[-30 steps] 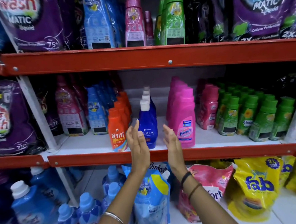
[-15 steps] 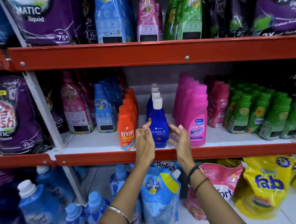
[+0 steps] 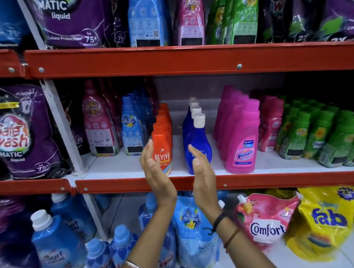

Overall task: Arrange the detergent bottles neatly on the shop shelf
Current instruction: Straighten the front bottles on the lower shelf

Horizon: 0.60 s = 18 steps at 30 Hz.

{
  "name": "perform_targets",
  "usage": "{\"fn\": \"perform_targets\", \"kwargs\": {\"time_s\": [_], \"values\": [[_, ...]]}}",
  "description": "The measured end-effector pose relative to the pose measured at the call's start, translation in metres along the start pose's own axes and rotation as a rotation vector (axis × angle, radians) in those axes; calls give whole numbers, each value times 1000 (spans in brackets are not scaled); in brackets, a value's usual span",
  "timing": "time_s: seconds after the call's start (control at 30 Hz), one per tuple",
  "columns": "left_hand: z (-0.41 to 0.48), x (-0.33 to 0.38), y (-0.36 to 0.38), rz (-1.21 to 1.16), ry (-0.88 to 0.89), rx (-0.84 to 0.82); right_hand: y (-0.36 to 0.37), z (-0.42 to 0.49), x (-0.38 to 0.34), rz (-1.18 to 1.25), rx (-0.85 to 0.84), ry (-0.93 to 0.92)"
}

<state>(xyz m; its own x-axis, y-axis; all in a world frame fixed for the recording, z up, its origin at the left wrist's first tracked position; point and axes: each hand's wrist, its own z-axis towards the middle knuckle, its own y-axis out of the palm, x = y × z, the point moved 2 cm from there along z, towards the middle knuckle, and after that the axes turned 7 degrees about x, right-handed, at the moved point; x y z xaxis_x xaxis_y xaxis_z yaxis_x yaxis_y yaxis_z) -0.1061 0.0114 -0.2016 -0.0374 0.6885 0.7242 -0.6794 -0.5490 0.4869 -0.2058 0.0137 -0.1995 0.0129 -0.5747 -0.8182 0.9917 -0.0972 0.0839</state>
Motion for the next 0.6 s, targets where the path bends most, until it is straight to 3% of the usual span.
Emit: {"fn": "perform_targets", "kwargs": {"time_s": [0.1,0.27,0.6], "values": [[21,-3,-9,153,-63,35,26,-1,6,34,-87,139],[37,-16,-19,274,-252,-121,54,9,16,135,-54,359],[44,-11,-21,264,-282,-271,55,19,30,276,-33,438]]}}
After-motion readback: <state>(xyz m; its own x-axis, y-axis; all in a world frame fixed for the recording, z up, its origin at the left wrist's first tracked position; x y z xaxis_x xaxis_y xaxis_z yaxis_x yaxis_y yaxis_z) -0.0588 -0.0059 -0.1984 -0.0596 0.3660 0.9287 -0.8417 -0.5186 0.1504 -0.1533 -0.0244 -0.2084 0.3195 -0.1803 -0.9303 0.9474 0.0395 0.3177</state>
